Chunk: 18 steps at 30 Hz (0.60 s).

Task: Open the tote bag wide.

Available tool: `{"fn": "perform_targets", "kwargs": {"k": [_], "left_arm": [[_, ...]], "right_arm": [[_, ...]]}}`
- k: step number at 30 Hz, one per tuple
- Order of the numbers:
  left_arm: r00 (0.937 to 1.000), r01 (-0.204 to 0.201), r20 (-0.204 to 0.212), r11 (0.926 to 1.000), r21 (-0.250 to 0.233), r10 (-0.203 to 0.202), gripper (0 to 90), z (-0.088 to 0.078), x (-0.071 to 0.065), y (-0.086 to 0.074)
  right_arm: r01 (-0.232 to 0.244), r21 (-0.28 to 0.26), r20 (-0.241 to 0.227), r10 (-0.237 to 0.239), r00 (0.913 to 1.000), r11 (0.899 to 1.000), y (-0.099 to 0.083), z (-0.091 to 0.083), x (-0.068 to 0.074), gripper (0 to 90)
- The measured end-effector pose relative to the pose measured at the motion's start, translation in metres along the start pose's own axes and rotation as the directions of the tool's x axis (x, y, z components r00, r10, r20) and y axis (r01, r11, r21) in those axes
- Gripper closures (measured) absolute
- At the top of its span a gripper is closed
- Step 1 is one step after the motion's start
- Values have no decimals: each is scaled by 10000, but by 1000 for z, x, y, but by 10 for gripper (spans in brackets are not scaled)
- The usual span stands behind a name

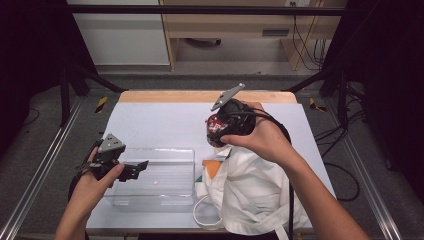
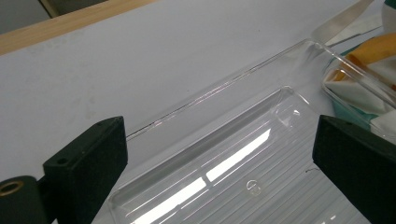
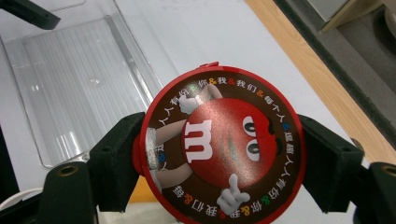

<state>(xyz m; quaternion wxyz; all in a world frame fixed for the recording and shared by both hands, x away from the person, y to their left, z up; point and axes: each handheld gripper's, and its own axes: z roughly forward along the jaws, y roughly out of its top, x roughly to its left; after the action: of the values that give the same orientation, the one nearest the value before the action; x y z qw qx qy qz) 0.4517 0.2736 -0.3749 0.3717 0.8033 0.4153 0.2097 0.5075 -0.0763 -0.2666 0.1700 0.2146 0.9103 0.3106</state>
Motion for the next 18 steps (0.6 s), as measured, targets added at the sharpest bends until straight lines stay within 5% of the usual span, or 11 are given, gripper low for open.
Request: {"fn": "perform_targets", "kwargs": {"k": [18], "left_arm": [[9995, 304, -106, 9994, -146, -305, 33, -6, 9, -3]], "right_arm": [[480, 42, -502, -478, 9976, 9988, 20, 33, 26, 240]]}}
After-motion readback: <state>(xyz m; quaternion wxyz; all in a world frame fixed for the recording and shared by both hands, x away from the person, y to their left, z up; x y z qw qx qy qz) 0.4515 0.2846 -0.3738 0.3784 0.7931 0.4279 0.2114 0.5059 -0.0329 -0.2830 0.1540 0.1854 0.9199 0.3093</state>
